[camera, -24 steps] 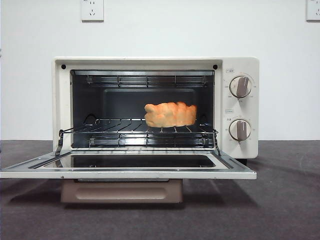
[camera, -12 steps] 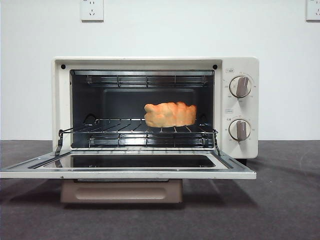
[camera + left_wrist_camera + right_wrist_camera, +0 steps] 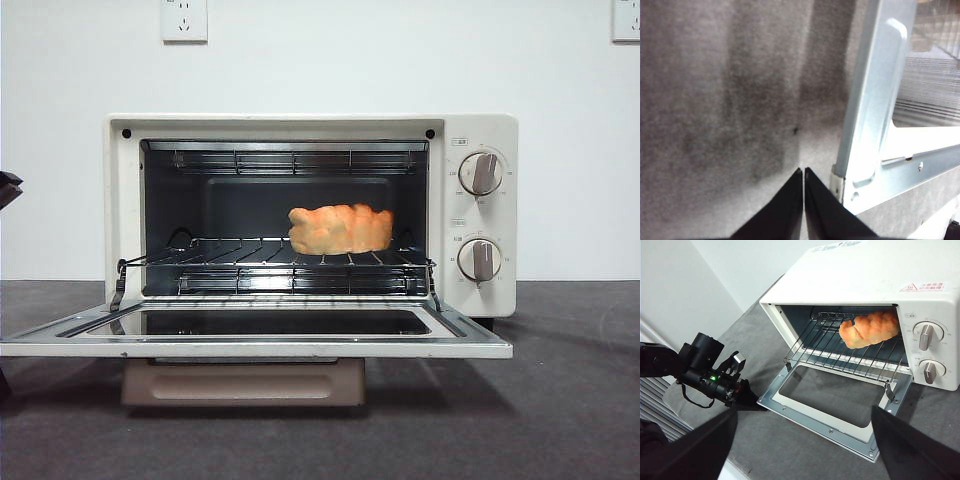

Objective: The left arm flap open the oven, the right arm pick bread and place it into oven, the left arm flap close the oven

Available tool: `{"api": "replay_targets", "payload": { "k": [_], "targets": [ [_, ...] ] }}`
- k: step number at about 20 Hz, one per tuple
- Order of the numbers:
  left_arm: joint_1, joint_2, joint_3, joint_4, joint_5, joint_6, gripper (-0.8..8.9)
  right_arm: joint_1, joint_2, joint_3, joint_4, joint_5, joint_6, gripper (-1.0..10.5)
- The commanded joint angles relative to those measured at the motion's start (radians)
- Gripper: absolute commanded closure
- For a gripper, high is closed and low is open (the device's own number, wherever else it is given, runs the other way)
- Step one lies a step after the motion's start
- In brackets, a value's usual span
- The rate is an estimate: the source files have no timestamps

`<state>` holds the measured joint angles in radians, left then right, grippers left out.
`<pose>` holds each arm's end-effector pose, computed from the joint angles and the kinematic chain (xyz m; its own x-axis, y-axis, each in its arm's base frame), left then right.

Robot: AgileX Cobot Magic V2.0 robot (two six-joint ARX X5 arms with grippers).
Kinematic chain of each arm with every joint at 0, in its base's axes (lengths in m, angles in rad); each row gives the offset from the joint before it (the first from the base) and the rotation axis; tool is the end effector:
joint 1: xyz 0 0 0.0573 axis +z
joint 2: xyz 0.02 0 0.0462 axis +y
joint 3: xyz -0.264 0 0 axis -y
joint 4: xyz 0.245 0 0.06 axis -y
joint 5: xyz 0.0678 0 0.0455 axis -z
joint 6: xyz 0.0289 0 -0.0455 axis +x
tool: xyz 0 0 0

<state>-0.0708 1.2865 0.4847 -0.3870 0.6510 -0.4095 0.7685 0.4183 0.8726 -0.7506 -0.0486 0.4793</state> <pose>0.1916 -0.0311 0.1383 0.2529 -0.6254 -0.7381 -0.1102 0.7394 -0.6642 0.0458 0.0462 0.3439 0.6530 0.6989 -0.2916 -0.5488 0.7021 0.4536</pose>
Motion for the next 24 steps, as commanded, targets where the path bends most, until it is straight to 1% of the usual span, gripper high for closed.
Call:
{"api": "replay_targets", "payload": {
  "k": [1, 6, 8, 12, 16, 18, 21, 24],
  "targets": [
    [-0.002, 0.013, 0.003, 0.012, 0.017, -0.005, 8.06, 0.007, 0.003, 0.019, 0.01, 0.005, 0.0, 5.2],
    [-0.002, 0.012, 0.005, 0.023, 0.034, -0.012, 8.06, 0.007, 0.003, 0.019, 0.01, 0.005, 0.006, 5.2],
    [-0.002, 0.011, 0.006, 0.037, 0.057, -0.016, 8.06, 0.007, 0.003, 0.019, 0.01, 0.005, 0.007, 5.2],
    [-0.002, 0.011, 0.016, 0.077, 0.109, -0.049, 8.06, 0.007, 0.003, 0.019, 0.01, 0.005, 0.011, 5.2],
    [-0.002, -0.009, 0.034, 0.088, 0.14, -0.064, 8.06, 0.007, 0.003, 0.019, 0.015, 0.005, 0.019, 5.2],
    [0.0, -0.036, 0.045, 0.108, 0.143, -0.098, 8.06, 0.007, 0.003, 0.019, 0.023, 0.005, 0.019, 5.2],
    [0.003, -0.088, 0.078, 0.163, 0.143, -0.17, 8.06, 0.007, 0.003, 0.019, 0.041, 0.004, 0.019, 5.2],
    [0.007, -0.129, 0.103, 0.301, 0.138, -0.289, 8.06, 0.007, 0.003, 0.019, 0.055, 0.004, 0.021, 5.2]
  ]
}}
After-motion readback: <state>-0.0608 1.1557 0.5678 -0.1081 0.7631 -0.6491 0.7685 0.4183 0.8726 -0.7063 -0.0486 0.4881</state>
